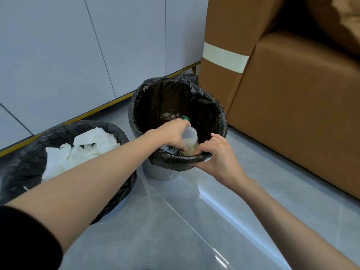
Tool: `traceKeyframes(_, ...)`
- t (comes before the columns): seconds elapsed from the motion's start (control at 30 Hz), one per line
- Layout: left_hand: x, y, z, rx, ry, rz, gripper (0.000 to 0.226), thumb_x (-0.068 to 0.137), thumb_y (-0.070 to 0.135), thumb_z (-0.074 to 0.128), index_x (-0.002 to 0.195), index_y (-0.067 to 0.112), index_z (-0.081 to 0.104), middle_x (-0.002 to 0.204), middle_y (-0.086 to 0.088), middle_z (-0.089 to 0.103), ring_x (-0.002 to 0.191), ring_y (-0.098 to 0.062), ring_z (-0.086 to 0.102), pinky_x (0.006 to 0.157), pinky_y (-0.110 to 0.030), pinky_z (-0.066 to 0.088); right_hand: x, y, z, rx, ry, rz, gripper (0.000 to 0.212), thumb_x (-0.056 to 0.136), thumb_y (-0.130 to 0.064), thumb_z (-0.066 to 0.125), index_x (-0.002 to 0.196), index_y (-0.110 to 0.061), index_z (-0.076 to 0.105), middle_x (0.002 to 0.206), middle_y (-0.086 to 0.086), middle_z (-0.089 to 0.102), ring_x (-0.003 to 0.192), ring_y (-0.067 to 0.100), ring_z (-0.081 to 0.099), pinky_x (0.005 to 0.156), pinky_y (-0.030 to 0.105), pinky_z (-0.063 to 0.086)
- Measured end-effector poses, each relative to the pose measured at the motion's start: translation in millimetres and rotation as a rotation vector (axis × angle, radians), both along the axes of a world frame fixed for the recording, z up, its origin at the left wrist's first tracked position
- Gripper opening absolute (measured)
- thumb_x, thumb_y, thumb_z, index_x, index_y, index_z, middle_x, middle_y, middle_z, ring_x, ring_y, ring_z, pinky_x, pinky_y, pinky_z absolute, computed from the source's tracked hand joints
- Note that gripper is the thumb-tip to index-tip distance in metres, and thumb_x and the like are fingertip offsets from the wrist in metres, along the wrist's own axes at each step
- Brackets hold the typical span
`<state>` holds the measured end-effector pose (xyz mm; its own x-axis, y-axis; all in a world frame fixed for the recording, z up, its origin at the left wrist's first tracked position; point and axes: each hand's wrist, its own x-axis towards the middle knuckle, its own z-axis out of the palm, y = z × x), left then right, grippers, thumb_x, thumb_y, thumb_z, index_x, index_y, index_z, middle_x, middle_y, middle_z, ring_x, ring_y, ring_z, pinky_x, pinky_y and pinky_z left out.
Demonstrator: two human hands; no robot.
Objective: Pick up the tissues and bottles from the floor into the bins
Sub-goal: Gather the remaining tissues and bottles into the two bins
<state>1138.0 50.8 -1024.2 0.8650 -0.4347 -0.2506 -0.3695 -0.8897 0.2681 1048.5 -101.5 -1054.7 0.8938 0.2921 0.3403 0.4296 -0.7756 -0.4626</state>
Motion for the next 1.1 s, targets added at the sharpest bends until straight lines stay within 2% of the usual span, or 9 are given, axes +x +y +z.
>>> traceKeyframes(0.2, -1.7, 0.7, -27.6, 0.165, 0.067, -0.017, 0.075, 0.08, 0.027, 0.072, 0.144, 0.022, 0.034, 0.144, -0.004, 0.04, 0.129, -0.026, 0.044, 0.101, -0.042, 0.044, -3.6, 1.4, 4.2, -0.061, -0.001, 0.05, 0.007, 0.074, -0.021, 0.08, 0.076, -0.025, 0.074, 0.07, -0.009, 0.067, 0.071, 0.01, 0.058, 0.112, 0.019, 0.015)
traceKeyframes(0.3, -3.0, 5.2, -30.5, 0.071, 0.041, 0.03, 0.064, 0.085, 0.022, 0.066, 0.143, 0.023, 0.037, 0.141, -0.004, 0.046, 0.127, -0.025, 0.047, 0.102, -0.042, 0.044, -4.7, 4.5, 5.5, -0.077, 0.001, 0.069, 0.009, 0.074, -0.019, 0.079, 0.08, -0.025, 0.076, 0.074, -0.008, 0.068, 0.076, 0.012, 0.06, 0.114, 0.026, 0.017)
traceKeyframes(0.5, -8.1, 22.3, -12.2, -0.222, -0.164, 0.175, 0.046, 0.089, 0.014, 0.058, 0.132, 0.025, 0.051, 0.132, 0.0, 0.055, 0.112, -0.022, 0.058, 0.094, -0.04, 0.049, 0.6, 10.6, 4.8, -0.092, -0.042, 0.05, 0.013, 0.076, -0.013, 0.076, 0.086, -0.02, 0.074, 0.08, -0.007, 0.068, 0.083, 0.016, 0.057, 0.114, 0.022, 0.01)
traceKeyframes(0.63, -15.0, 29.9, -3.0, -0.38, -0.272, 0.272, 0.039, 0.091, 0.014, 0.053, 0.128, 0.025, 0.054, 0.124, 0.005, 0.06, 0.103, -0.017, 0.061, 0.092, -0.039, 0.05, 5.4, 19.2, 4.8, -0.027, -0.062, 0.016, 0.026, 0.081, -0.002, 0.065, 0.103, -0.016, 0.07, 0.099, -0.003, 0.066, 0.102, 0.013, 0.054, 0.115, 0.015, 0.004)
traceKeyframes(0.77, -24.4, 33.6, -0.6, -0.558, -0.329, 0.352, 0.037, 0.092, 0.012, 0.051, 0.128, 0.022, 0.054, 0.12, 0.003, 0.061, 0.1, -0.012, 0.06, 0.089, -0.03, 0.05, 10.8, 31.1, 9.1, -0.002, -0.07, 0.005, 0.036, 0.085, 0.001, 0.059, 0.118, -0.013, 0.065, 0.118, 0.001, 0.063, 0.122, 0.017, 0.048, 0.114, 0.018, 0.013)
traceKeyframes(0.87, -31.9, 30.4, 5.3, -0.642, -0.37, 0.363, 0.037, 0.093, 0.012, 0.05, 0.129, 0.022, 0.053, 0.121, 0.005, 0.06, 0.097, -0.007, 0.059, 0.083, -0.02, 0.045, 10.6, 33.4, 8.8, 0.022, -0.045, -0.028, 0.04, 0.088, -0.001, 0.057, 0.126, -0.013, 0.06, 0.13, 0.0, 0.058, 0.132, 0.018, 0.041, 0.111, 0.013, 0.012)
traceKeyframes(0.97, -39.7, 20.1, 15.1, -0.676, -0.402, 0.343, 0.037, 0.094, 0.015, 0.048, 0.13, 0.025, 0.052, 0.122, 0.008, 0.058, 0.092, -0.005, 0.058, 0.083, -0.025, 0.049, 4.8, 22.1, 7.8, 0.038, -0.072, -0.087, 0.043, 0.09, -0.004, 0.056, 0.131, -0.015, 0.056, 0.138, -0.003, 0.051, 0.134, 0.014, 0.037, 0.107, 0.007, 0.014)
traceKeyframes(1.03, -44.8, 7.9, 21.2, -0.68, -0.418, 0.306, 0.037, 0.095, 0.017, 0.048, 0.131, 0.026, 0.051, 0.124, 0.009, 0.057, 0.095, -0.004, 0.056, 0.084, -0.026, 0.049, -1.2, 5.3, 6.8, 0.047, -0.061, -0.157, 0.044, 0.09, -0.005, 0.055, 0.133, -0.018, 0.054, 0.138, -0.005, 0.049, 0.131, 0.012, 0.037, 0.107, 0.012, 0.021)
traceKeyframes(1.1, -50.0, -7.2, 25.3, -0.677, -0.43, 0.251, 0.037, 0.096, 0.018, 0.047, 0.133, 0.024, 0.05, 0.127, 0.007, 0.055, 0.106, -0.005, 0.052, 0.087, -0.021, 0.043, -8.9, -15.7, 4.0, 0.047, -0.021, -0.229, 0.045, 0.09, -0.006, 0.054, 0.133, -0.02, 0.053, 0.139, -0.007, 0.048, 0.131, 0.01, 0.036, 0.106, 0.018, 0.026)
